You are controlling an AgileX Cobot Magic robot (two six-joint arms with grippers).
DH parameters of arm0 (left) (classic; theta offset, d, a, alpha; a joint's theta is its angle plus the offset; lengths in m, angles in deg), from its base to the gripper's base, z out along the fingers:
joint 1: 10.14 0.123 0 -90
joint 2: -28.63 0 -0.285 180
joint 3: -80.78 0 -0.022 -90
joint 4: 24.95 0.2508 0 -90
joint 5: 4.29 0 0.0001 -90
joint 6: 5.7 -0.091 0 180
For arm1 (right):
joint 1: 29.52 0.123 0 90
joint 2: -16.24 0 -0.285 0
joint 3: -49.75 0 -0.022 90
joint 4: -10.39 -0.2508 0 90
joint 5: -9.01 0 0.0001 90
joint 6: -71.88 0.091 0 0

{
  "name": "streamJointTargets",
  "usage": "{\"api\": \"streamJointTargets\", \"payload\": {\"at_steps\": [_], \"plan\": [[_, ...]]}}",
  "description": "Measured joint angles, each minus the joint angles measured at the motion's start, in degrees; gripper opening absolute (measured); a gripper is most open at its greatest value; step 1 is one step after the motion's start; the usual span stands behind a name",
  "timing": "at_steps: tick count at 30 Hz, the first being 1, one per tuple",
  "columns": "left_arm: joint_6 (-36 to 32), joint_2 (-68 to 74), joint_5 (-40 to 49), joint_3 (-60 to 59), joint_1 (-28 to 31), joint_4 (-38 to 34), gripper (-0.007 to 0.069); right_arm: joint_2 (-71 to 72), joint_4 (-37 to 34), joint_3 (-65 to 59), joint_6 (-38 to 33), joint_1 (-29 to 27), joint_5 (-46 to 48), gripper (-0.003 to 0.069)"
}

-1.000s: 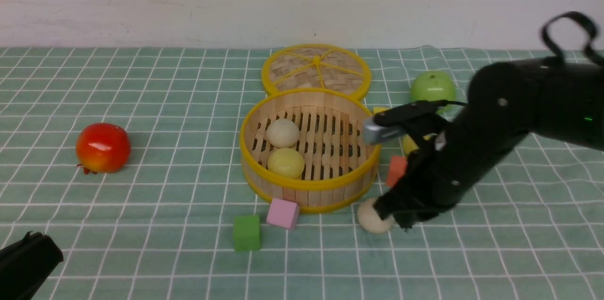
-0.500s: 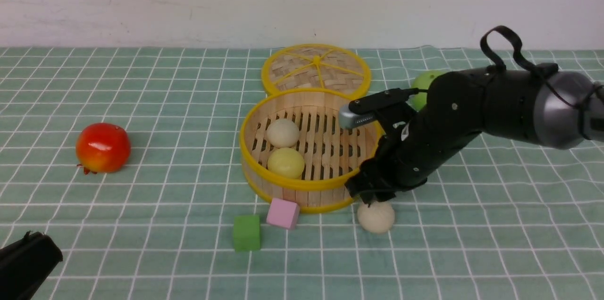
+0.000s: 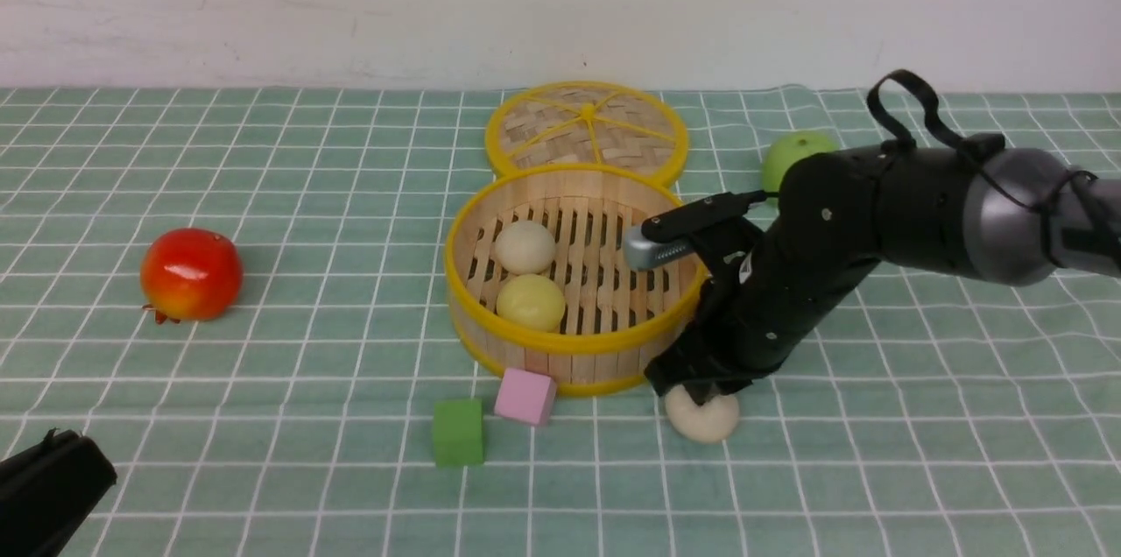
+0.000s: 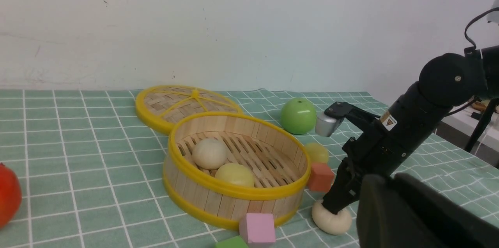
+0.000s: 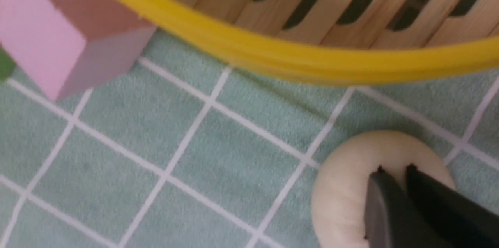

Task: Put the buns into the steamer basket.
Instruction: Use the right arm to grab a steamed stuffed bun, then use the right arm to put the steamed stuffed bun into the steamer

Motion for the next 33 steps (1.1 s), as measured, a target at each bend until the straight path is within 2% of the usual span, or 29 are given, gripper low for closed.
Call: {"api": "streamJointTargets", "payload": {"at_steps": [4, 7, 14, 19, 23, 24, 26, 27, 28, 31, 33], "plan": [[0.0, 0.0, 0.0, 0.0, 0.0, 0.0, 0.003, 4.41, -2.77, 2.73, -1.14, 0.0, 5.92, 0.0003], [0.0, 0.0, 0.0, 0.0, 0.0, 0.0, 0.0032, 6.1, -4.53, 5.4, -2.59, 0.0, 5.24, 0.0004], [0.0, 0.0, 0.0, 0.0, 0.0, 0.0, 0.0038, 0.59, -7.13, 12.59, -6.08, 0.0, -5.94, 0.0011], [0.0, 0.0, 0.0, 0.0, 0.0, 0.0, 0.0038, -5.47, -7.66, 13.22, -6.28, 0.0, -9.15, 0.0027], [0.0, 0.0, 0.0, 0.0, 0.0, 0.0, 0.0041, -8.05, -8.56, 13.29, -6.34, 0.0, -10.43, 0.0113], [0.0, 0.0, 0.0, 0.0, 0.0, 0.0, 0.0041, -8.1, -8.56, 13.29, -6.34, 0.0, -10.44, 0.0113], [0.0, 0.0, 0.0, 0.0, 0.0, 0.0, 0.0041, -8.04, -8.86, 13.65, -6.34, 0.0, -10.65, 0.0224], [0.0, 0.0, 0.0, 0.0, 0.0, 0.0, 0.0041, -8.04, -8.94, 13.65, -6.34, 0.0, -10.75, 0.0233], [0.0, 0.0, 0.0, -0.04, 0.0, 0.0, 0.0041, -7.67, -9.17, 13.65, -6.34, 0.0, -10.75, 0.0305], [0.0, 0.0, 0.0, -0.04, 0.0, 0.0, 0.0041, -5.24, -8.85, 13.65, -6.34, 0.0, -9.51, 0.0419], [0.0, 0.0, 0.0, -0.04, 0.0, 0.0, 0.0041, -2.45, -7.35, 13.65, -6.39, 0.0, -8.82, 0.047]]}}
